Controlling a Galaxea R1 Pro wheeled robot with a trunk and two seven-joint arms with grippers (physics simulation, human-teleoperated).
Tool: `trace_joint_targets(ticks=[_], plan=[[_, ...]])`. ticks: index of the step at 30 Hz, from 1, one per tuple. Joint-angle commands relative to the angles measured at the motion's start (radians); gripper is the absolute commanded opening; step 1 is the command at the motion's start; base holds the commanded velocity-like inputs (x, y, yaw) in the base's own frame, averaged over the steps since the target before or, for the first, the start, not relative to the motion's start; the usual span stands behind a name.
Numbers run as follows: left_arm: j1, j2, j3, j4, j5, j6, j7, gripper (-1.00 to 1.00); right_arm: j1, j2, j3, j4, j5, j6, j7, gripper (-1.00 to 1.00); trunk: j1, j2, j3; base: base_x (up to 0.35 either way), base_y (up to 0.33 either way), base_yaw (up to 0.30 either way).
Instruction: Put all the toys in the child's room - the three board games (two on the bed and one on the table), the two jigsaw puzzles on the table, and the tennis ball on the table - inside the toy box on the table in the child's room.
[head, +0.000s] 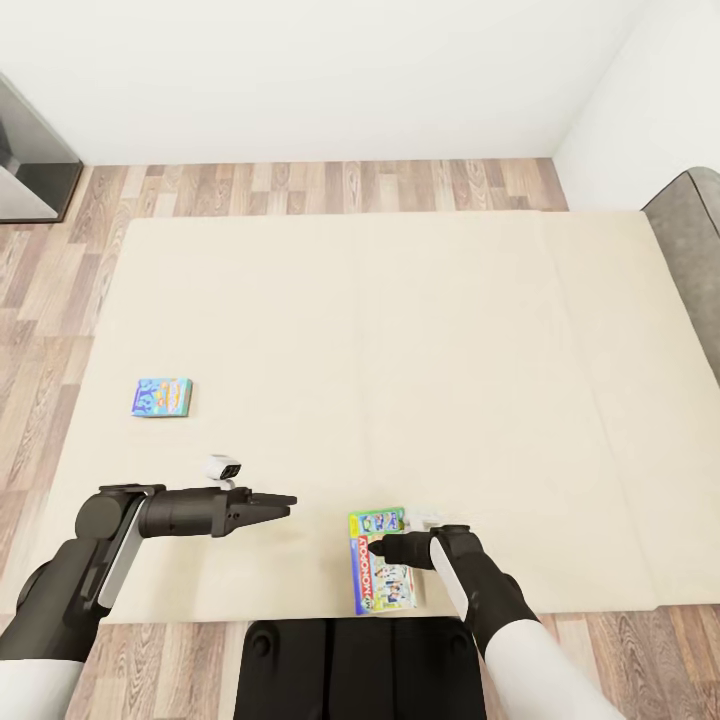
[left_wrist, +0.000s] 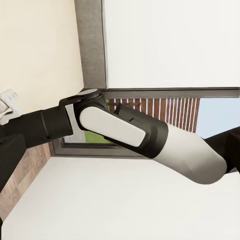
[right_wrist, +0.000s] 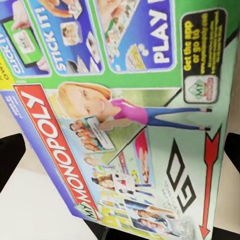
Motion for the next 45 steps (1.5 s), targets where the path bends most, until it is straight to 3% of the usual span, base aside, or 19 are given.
trace_joint_targets(ticks=[1,45], plan=[[0.000,0.001,0.000,0.000,0.001,0.011,-0.003,1.00,0.000,0.000,0.001,-0.001,-0.008,0.005,-0.003,1.00,0.001,-0.001,-0.001,0.000,0.082,0.000],[0.000,0.002,0.000,0.000,0.002,0.011,-0.003,1.00,0.000,0.004,0.001,-0.001,-0.006,0.006,-0.003,1.00,0.001,-0.001,-0.001,0.000,0.039,0.000]])
